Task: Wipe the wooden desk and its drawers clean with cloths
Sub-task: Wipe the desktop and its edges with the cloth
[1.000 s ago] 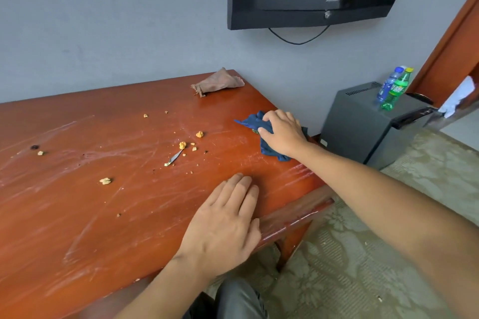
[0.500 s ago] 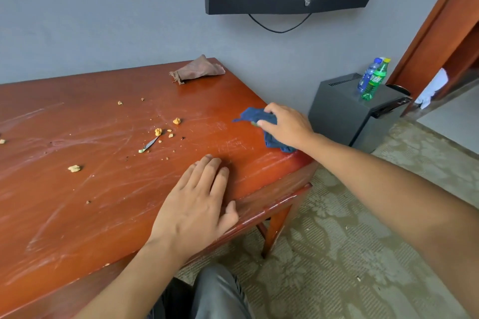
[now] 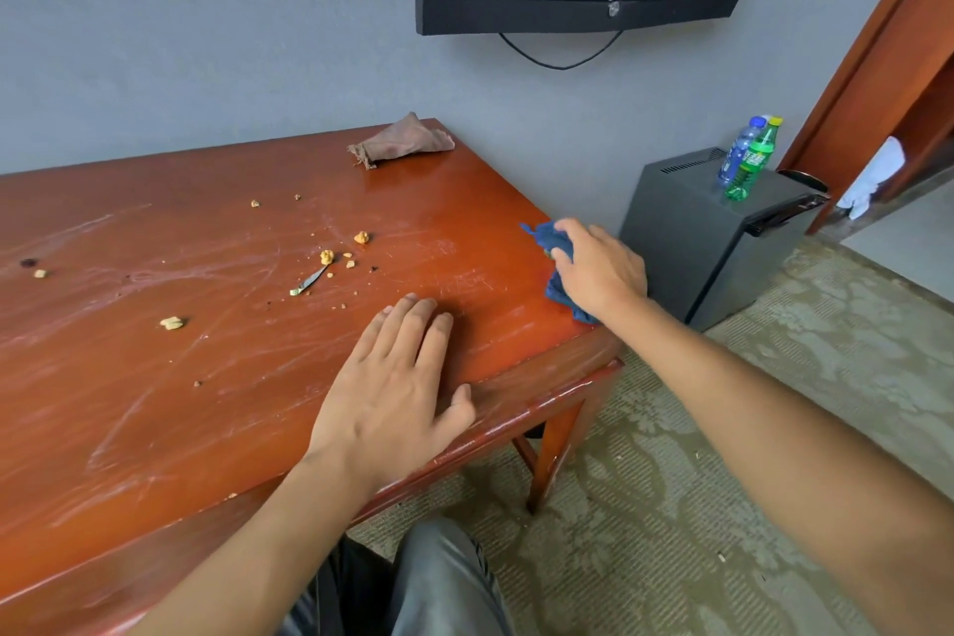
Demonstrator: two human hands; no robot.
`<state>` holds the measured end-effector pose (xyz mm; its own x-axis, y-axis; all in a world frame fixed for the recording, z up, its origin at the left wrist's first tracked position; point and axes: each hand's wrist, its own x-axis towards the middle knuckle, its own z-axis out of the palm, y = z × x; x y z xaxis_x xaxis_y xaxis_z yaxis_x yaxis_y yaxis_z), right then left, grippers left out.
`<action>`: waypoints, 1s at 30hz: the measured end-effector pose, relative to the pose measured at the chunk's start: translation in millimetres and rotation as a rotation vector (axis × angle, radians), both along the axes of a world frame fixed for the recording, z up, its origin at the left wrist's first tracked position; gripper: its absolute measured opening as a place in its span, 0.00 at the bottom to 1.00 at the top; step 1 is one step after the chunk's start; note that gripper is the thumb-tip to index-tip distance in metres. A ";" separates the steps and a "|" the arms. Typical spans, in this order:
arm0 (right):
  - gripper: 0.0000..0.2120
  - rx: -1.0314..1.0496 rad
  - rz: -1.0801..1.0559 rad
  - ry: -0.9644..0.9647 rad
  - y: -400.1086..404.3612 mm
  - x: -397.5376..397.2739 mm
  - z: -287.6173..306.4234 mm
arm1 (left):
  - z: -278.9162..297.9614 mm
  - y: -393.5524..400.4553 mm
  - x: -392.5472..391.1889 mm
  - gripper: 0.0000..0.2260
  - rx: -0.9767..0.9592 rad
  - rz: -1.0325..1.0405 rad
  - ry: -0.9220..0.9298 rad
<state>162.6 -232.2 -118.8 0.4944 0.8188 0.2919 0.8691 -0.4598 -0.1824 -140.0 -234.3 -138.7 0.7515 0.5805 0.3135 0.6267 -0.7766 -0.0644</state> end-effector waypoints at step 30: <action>0.16 -0.013 0.013 -0.063 50.8 -58.3 -2.6 | 1.7 -1.9 0.1 0.34 -0.049 0.027 -0.074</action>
<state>104.3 -181.4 -121.3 0.4648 0.8288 0.3115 0.8845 -0.4506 -0.1210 -139.9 -236.2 -136.9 0.7112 0.6165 0.3378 0.6492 -0.7603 0.0206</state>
